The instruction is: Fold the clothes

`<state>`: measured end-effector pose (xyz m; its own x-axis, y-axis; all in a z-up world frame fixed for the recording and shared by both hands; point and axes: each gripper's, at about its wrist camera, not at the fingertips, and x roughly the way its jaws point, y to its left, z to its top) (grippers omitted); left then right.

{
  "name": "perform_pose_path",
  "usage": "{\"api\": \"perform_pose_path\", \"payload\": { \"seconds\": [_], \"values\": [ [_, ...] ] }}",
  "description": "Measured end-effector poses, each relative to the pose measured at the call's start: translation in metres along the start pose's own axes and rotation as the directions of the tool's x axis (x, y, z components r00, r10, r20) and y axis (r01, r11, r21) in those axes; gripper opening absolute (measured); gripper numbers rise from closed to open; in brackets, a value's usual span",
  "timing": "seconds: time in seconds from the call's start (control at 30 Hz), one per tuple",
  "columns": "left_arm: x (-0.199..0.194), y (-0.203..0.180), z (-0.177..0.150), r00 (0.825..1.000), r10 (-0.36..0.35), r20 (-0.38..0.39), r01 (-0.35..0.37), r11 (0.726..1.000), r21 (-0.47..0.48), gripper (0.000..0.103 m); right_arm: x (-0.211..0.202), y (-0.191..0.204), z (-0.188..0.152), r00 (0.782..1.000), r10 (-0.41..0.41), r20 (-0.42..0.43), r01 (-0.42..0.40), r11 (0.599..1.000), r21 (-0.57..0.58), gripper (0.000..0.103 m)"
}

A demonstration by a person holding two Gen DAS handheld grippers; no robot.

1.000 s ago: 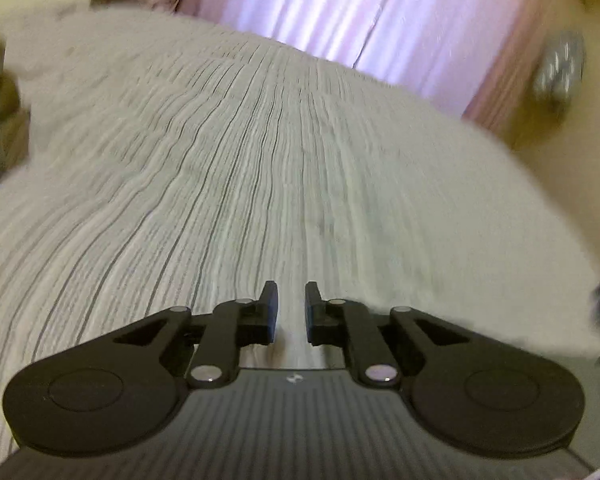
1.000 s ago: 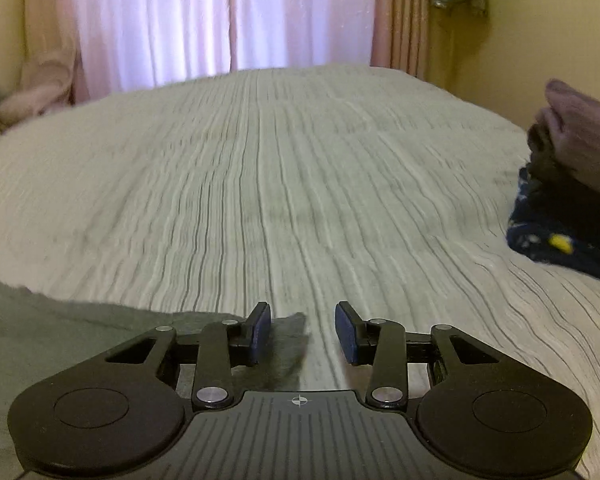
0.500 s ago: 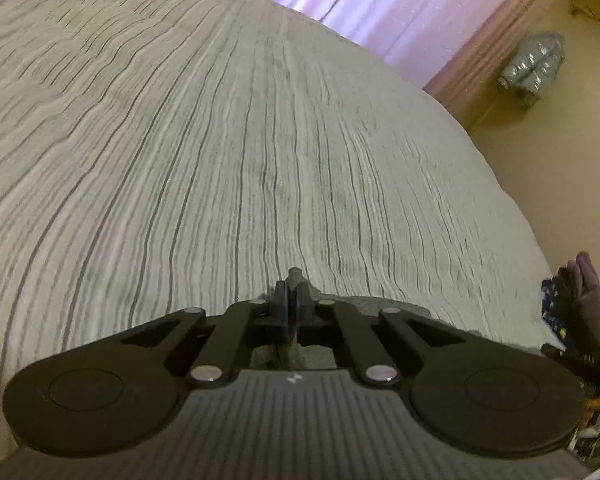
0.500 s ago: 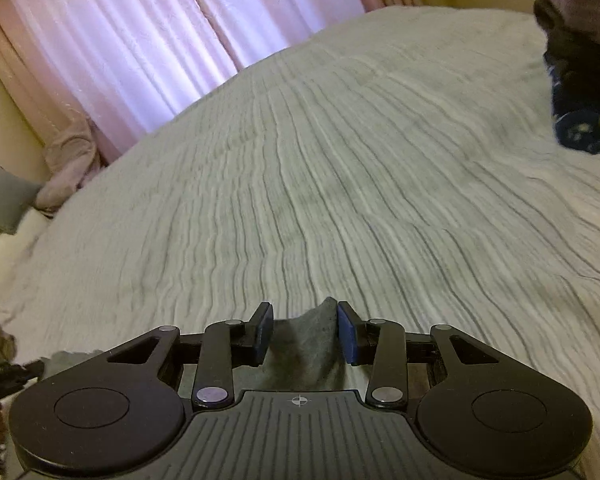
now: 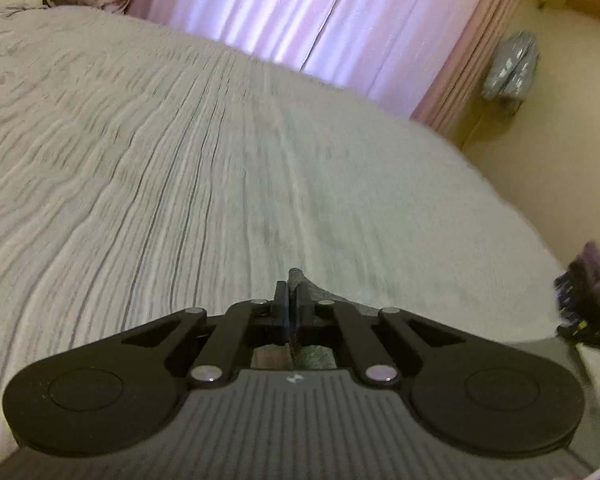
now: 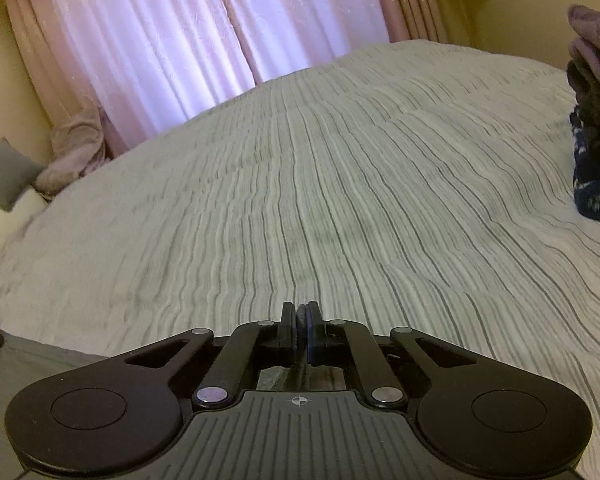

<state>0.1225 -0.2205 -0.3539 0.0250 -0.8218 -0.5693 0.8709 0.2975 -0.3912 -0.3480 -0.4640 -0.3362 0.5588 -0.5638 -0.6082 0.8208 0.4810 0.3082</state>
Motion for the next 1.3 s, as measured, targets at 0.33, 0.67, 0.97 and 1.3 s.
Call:
{"api": "perform_pose_path", "payload": {
  "seconds": [0.33, 0.67, 0.97, 1.3],
  "values": [
    [0.023, -0.021, -0.007, 0.964, 0.261, -0.056, -0.245, 0.949, 0.198, 0.011, 0.018, 0.007, -0.009, 0.987, -0.147, -0.073, 0.143, 0.988, -0.055, 0.003],
    [-0.008, -0.122, -0.023, 0.997, 0.054, -0.049, -0.035, 0.942, 0.333, 0.011, -0.04, 0.095, -0.022, 0.998, -0.033, 0.047, 0.044, 0.969, -0.242, 0.068],
    [0.03, -0.072, -0.044, 0.99, 0.098, -0.099, -0.065, 0.955, 0.289, 0.003, 0.011, 0.081, -0.058, 0.978, -0.191, -0.086, 0.15, 0.923, -0.354, 0.036],
    [-0.074, -0.071, -0.06, 0.991, 0.133, -0.018, -0.12, 0.94, 0.32, 0.004, -0.083, 0.107, -0.077, 0.979, -0.203, 0.025, 0.2, 0.923, -0.329, 0.037]
  ]
}}
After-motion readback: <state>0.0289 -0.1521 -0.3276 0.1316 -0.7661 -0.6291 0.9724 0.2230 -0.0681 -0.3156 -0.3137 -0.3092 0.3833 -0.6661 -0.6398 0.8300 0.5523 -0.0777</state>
